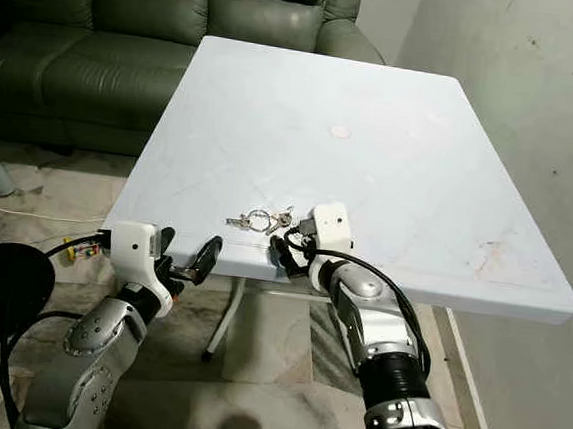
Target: Hang keys on a hook
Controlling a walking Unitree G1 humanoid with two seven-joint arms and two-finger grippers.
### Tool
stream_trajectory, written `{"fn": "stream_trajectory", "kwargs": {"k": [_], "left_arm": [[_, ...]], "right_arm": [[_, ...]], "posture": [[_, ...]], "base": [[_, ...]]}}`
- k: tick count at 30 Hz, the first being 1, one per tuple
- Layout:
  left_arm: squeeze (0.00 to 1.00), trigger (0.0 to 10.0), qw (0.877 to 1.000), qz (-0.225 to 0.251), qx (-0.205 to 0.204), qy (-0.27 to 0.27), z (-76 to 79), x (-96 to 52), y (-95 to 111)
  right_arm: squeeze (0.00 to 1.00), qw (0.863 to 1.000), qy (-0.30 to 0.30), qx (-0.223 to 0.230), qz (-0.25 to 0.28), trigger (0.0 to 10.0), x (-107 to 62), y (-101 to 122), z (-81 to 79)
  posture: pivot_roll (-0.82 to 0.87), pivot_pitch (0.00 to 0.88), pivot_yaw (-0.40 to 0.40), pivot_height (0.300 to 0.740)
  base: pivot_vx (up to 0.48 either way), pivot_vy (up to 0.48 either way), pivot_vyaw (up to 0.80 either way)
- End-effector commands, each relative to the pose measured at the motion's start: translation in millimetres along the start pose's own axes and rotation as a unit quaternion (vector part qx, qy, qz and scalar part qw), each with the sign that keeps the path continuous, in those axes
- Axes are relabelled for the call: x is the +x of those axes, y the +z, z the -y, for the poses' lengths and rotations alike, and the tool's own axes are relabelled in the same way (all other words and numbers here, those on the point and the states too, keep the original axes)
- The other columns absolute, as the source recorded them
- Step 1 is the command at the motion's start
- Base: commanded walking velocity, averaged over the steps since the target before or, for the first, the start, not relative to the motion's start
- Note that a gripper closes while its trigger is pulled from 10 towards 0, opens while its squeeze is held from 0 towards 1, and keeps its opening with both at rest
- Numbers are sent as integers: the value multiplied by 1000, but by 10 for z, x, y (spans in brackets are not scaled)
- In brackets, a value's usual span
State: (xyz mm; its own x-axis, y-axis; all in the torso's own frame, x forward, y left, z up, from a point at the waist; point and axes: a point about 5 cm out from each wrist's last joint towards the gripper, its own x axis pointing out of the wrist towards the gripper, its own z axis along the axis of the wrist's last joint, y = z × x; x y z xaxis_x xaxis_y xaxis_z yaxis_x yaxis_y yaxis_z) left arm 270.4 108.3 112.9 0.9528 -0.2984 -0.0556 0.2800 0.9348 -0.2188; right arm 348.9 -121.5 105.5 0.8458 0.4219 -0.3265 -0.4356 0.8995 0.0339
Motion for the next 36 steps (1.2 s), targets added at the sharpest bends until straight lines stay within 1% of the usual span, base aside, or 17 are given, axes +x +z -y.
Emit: {"fn": "stream_trajectory", "kwargs": {"k": [1, 4, 8, 11, 12, 14, 15, 16, 17, 36], "left_arm": [[0, 10000, 1000, 3, 2, -4, 46, -9, 28], [0, 10000, 1000, 4, 2, -5, 51, -1, 33], [0, 10000, 1000, 4, 1, -6, 61, 2, 34], [0, 10000, 1000, 3, 1, -7, 66, 3, 32], [0, 10000, 1000, 4, 1, -6, 65, 5, 35], [0, 10000, 1000, 4, 1, -6, 64, 5, 37], [0, 10000, 1000, 5, 1, -5, 62, 7, 39], [0, 10000, 1000, 5, 1, -4, 60, 7, 40], [0, 10000, 1000, 6, 1, -3, 58, 9, 41], [0, 10000, 1000, 6, 0, -1, 50, 18, 52]], "right_arm": [[0, 1000, 0, -1, -9, 10000, -5, -24, 35], [0, 1000, -10, -5, -13, 10000, -4, -35, 70], [0, 1000, -19, 11, 0, 10000, 2, 6, 108], [0, 1000, -22, 3, -1, 10000, 6, 6, 108], [0, 1000, -26, -6, 0, 5922, 8, 10, 113], [0, 1000, -26, -8, 0, 5922, 8, 12, 114], [0, 999, -31, -14, 3, 1529, 8, 19, 124], [0, 999, -35, -18, 6, 1529, 8, 23, 130], [0, 999, -36, -16, 8, 0, 6, 26, 137], [0, 999, -38, -14, 4, 0, 6, 20, 214]], "posture": [[-7, 85, -107, 740], [-8, 83, -106, 740], [-8, 82, -106, 740], [-8, 78, -105, 740], [-6, 77, -107, 740], [-6, 77, -107, 740], [-5, 76, -108, 740], [-5, 76, -108, 740], [-4, 76, -109, 740], [-7, 80, -108, 740]], "base": [[0, 0, 0], [0, 0, 0], [0, 0, 0], [0, 0, 0], [0, 0, 0], [0, 0, 0], [0, 0, 0], [0, 0, 0], [0, 0, 0], [0, 0, 0]]}}
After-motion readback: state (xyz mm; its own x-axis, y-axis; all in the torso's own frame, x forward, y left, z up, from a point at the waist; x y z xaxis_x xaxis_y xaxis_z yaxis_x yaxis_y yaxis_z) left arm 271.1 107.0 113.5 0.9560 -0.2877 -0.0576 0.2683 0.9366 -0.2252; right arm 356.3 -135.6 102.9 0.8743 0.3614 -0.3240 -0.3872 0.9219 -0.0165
